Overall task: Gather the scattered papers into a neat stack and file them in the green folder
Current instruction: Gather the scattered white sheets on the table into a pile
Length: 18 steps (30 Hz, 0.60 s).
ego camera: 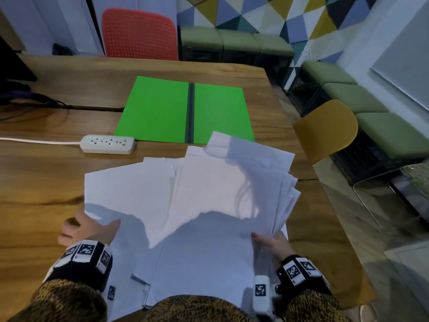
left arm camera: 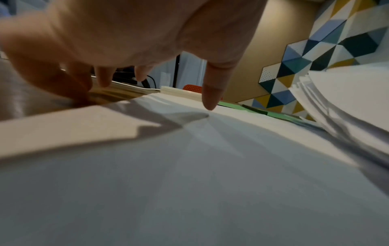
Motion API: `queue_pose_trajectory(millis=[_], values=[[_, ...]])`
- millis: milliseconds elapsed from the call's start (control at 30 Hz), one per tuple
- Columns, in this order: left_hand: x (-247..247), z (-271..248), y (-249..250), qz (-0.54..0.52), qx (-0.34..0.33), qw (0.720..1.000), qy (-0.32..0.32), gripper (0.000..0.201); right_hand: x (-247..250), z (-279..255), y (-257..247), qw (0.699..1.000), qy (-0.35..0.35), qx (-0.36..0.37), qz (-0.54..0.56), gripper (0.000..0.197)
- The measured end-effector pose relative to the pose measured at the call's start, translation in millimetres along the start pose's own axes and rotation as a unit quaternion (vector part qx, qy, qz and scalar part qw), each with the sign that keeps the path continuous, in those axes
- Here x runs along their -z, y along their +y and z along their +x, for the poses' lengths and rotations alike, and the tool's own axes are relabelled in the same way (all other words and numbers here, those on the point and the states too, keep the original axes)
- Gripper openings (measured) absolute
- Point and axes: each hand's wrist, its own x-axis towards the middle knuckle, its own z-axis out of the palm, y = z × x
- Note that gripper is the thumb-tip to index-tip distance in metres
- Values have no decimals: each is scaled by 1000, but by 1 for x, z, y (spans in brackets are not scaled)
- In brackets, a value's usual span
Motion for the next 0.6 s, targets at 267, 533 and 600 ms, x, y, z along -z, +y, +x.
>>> queue_pose_trajectory(millis=[267,533,600], values=[[-1,7,29,-68,-57,987,-134,64,2,6,7,999,-33,7,22,109],[2,-8,49,-89,-101,959,-250,37,0,2,-1,999,-44,7,4,96],[3,-9,47,-96,-101,947,-288,27,-1,1,-3,1000,-28,-9,-6,85]])
